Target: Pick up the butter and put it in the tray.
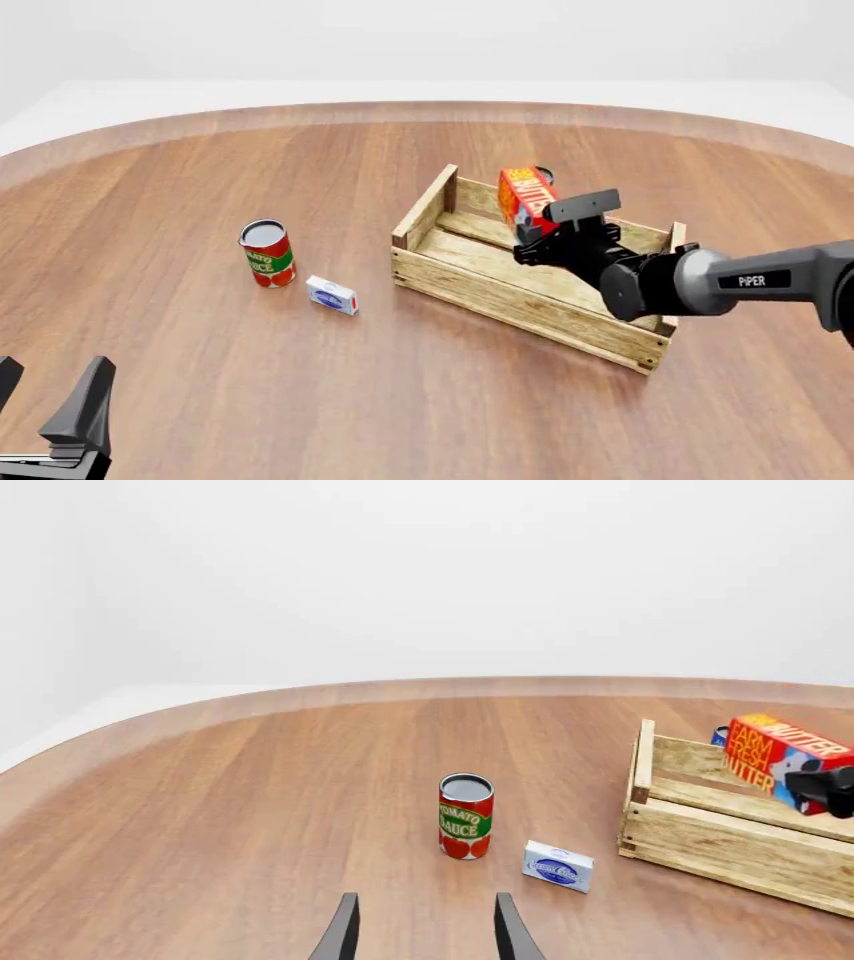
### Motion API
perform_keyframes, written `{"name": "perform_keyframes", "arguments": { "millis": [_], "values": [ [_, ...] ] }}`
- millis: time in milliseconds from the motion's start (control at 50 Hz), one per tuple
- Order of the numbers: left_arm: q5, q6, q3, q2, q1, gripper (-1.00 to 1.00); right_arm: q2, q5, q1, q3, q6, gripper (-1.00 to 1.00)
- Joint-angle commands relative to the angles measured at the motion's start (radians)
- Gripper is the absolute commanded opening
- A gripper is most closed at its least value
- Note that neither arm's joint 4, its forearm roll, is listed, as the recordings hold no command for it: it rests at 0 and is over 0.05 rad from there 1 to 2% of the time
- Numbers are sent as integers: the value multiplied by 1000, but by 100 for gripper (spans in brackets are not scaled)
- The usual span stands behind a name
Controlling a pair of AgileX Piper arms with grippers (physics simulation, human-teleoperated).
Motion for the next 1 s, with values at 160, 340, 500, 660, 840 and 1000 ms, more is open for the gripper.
{"name": "perform_keyframes", "arguments": {
  "millis": [160,340,500,660,840,1000],
  "values": [
    [0,0,0,0,0,100,23,-19,0,-7,35,-100],
    [0,0,0,0,0,100,39,-17,11,-2,43,-100],
    [0,0,0,0,0,100,45,-16,8,1,47,-100],
    [0,0,0,0,0,100,52,-11,9,-4,52,-100],
    [0,0,0,0,0,100,58,-6,7,-13,52,-100],
    [0,0,0,0,0,100,42,-15,-16,-10,46,100]
  ]
}}
